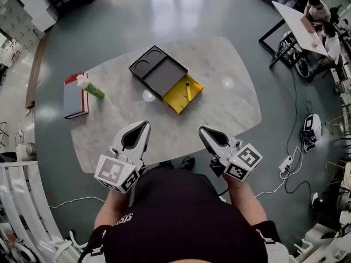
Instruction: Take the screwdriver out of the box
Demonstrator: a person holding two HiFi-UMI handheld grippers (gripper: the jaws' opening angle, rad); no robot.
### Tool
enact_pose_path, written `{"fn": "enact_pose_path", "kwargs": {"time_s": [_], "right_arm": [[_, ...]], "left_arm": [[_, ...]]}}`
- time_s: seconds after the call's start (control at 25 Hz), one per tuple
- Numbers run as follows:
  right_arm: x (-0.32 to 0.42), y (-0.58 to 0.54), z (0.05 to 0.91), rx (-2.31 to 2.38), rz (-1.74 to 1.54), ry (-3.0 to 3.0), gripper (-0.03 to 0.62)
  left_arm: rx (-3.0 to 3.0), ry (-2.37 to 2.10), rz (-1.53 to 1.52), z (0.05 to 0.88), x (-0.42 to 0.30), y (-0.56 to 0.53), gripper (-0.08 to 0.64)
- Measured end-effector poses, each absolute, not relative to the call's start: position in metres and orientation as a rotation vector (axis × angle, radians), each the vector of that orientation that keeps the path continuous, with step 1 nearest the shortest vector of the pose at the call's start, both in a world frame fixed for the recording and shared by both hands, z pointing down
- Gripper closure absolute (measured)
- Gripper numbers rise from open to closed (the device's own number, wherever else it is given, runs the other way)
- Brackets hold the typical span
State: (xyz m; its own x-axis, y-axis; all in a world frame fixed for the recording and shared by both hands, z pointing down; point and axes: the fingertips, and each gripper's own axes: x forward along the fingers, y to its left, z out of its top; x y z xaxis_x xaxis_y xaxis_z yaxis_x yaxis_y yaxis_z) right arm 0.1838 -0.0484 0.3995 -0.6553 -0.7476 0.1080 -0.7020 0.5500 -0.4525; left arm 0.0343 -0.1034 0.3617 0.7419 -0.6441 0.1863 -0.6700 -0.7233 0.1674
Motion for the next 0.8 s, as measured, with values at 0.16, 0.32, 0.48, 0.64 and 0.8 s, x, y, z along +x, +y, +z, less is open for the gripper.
{"fn": "enact_pose_path", "kwargs": {"time_s": [0.16, 0.32, 0.48, 0.64, 0.8], "right_arm": [[0.172, -0.072, 0.401, -1.306, -0.719, 2.677, 0.572], [0.16, -0.087, 0.401, -1.351, -0.714, 2.706, 0.572], [0.155, -0.103, 0.413, -1.415, -0.746, 2.708, 0.572], [0.159, -0.125, 0.433, -1.446, -0.845, 2.676, 0.572], [0.161, -0.145, 0.461, -1.44, -0.923, 2.717, 0.572]], "left_arm": [[2.748, -1.002, 0.147, 0.36, 0.024, -0.117, 0.558], [2.78, -0.955, 0.114, 0.361, 0.014, -0.129, 0.558], [2.784, -0.925, 0.113, 0.373, 0.008, -0.143, 0.558], [2.755, -0.913, 0.106, 0.383, 0.012, -0.157, 0.558], [2.738, -0.93, 0.107, 0.396, 0.018, -0.175, 0.558]]}}
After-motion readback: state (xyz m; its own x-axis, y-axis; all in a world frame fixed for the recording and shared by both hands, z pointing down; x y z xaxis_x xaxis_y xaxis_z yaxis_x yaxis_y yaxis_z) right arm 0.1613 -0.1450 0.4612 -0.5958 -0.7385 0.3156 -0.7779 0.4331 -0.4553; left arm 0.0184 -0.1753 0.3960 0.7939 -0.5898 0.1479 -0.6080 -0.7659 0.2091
